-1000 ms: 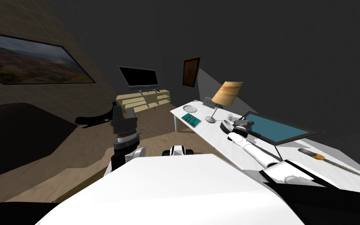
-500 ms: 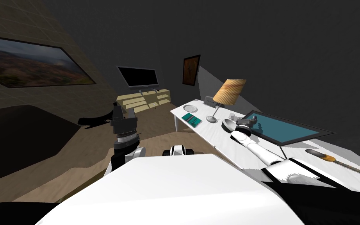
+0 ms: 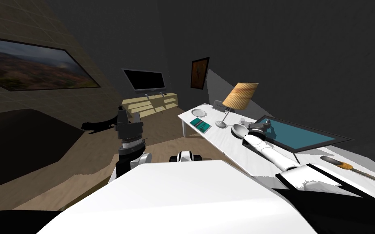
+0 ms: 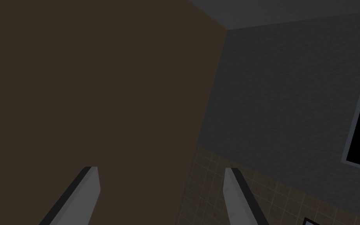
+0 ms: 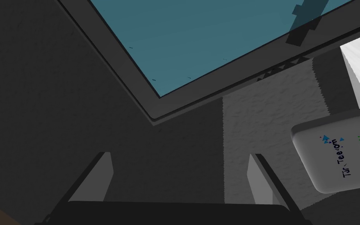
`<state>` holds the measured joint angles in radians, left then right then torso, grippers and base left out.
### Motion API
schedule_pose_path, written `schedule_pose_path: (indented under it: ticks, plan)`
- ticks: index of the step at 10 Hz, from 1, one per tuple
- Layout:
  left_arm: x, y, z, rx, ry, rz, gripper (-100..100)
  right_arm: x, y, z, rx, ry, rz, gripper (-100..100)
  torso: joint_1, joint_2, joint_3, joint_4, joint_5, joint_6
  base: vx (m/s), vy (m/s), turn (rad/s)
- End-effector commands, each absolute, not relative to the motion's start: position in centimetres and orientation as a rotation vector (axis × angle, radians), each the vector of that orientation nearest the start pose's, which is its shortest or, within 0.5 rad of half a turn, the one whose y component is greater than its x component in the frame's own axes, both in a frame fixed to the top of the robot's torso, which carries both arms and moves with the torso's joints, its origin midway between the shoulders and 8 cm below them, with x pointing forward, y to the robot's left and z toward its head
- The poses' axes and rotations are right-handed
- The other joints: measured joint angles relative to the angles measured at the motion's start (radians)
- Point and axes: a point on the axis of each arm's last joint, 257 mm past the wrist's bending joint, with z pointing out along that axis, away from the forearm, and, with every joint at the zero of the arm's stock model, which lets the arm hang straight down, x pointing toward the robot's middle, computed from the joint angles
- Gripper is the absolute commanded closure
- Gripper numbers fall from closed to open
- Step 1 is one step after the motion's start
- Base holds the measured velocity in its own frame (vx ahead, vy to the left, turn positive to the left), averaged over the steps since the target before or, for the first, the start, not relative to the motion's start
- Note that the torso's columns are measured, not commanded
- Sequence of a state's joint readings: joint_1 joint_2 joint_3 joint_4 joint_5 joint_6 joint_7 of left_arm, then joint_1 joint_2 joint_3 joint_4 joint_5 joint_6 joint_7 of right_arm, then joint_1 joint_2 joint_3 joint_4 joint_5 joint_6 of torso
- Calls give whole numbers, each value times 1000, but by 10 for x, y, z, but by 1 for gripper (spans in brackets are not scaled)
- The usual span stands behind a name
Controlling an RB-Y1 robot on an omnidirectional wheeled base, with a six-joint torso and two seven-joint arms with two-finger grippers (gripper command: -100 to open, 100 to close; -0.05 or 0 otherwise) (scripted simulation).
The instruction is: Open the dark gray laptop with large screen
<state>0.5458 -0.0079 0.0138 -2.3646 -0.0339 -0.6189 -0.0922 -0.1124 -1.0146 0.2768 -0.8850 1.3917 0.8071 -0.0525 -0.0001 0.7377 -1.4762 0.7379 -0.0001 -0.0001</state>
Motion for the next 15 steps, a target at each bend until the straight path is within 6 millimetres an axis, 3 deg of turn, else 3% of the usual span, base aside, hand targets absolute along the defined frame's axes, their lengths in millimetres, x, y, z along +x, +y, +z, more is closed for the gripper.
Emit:
schedule_pose_path:
  ticks: [1, 15]
  plan:
    - [301, 275, 68, -475, 534, -1197, 0, 409, -773, -120, -123, 1522, -1556, -100, 0, 0, 0, 0, 0, 0, 9, 14, 7]
    - [301, 275, 68, -475, 534, -1197, 0, 407, -827, -98, -129, 1695, -1500, -100, 0, 0, 0, 0, 0, 0, 11, 15, 6]
